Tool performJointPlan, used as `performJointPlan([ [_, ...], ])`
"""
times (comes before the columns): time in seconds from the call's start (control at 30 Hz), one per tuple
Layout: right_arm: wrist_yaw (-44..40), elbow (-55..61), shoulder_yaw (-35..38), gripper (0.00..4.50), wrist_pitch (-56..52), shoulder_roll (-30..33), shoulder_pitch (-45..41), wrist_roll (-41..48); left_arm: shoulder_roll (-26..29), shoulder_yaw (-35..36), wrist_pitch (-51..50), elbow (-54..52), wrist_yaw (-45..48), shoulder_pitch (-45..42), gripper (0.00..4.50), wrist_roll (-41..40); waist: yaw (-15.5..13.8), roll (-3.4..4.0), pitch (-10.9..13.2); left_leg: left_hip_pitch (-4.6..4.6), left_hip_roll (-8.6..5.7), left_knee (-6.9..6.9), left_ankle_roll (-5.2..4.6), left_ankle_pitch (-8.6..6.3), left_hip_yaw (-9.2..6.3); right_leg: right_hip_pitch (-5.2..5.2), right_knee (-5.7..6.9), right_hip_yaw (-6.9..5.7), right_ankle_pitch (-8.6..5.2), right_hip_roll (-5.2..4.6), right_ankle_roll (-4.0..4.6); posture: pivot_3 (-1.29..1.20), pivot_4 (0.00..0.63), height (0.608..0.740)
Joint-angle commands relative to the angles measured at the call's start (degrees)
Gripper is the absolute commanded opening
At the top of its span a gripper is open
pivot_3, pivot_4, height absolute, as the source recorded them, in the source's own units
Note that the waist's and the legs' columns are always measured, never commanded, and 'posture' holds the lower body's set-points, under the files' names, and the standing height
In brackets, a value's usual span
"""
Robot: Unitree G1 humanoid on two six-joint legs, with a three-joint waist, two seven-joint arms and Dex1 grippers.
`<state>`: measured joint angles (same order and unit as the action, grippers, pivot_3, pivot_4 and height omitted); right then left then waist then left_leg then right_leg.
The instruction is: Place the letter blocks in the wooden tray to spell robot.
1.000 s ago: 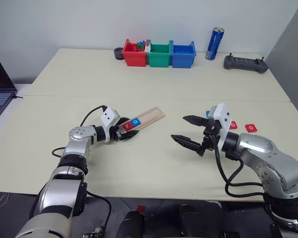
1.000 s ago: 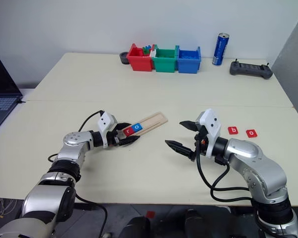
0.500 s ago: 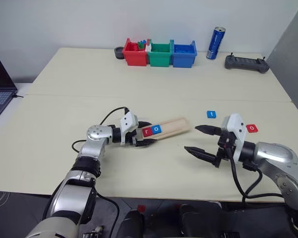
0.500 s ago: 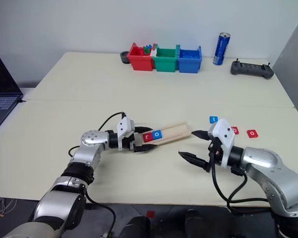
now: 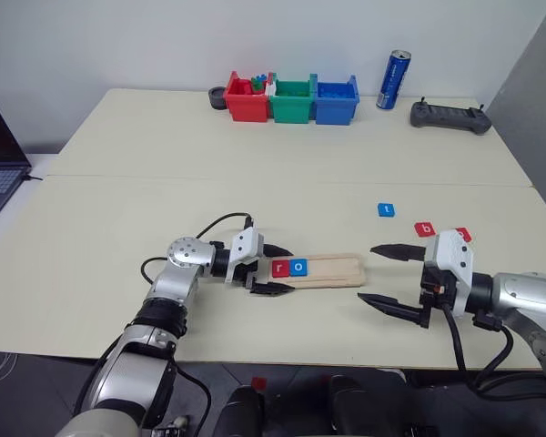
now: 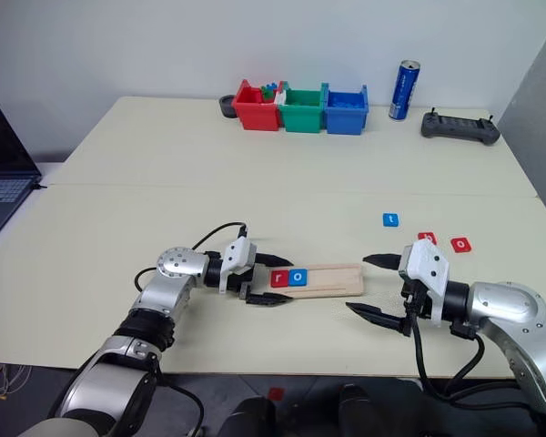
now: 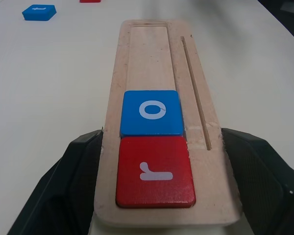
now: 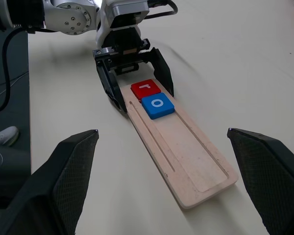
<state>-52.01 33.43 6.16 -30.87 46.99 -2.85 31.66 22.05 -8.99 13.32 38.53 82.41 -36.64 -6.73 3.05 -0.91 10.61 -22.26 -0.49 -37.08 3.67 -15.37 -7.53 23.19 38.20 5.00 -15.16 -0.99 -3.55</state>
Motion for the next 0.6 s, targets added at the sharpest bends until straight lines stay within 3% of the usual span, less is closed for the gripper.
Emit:
performJointPlan([
  [0.03, -0.7, 0.3, 1.2, 4.50, 1.6, 0.6, -0.9, 0.0, -0.8, -1.1, 2.2, 0.6, 1.3, -1.3, 3.40, -0.3, 0.0, 0.00, 0.0, 0.00, 0.00, 0.00, 0.00, 0.00, 0.01, 0.00, 0.00, 0.01, 0.00, 0.00, 0.00, 0.00, 0.150, 0.740],
  [0.6, -0.1, 0.0, 0.4, 4.50, 1.2, 0.0, -2.0, -0.7, -2.5, -2.1, 5.8, 5.6, 0.3, -2.7, 3.40, 1.1, -0.2, 0.00, 0.0, 0.01, -0.01, -0.02, 0.00, 0.00, 0.00, -0.02, 0.02, 0.01, 0.00, -0.01, 0.00, 0.00, 0.150, 0.740],
])
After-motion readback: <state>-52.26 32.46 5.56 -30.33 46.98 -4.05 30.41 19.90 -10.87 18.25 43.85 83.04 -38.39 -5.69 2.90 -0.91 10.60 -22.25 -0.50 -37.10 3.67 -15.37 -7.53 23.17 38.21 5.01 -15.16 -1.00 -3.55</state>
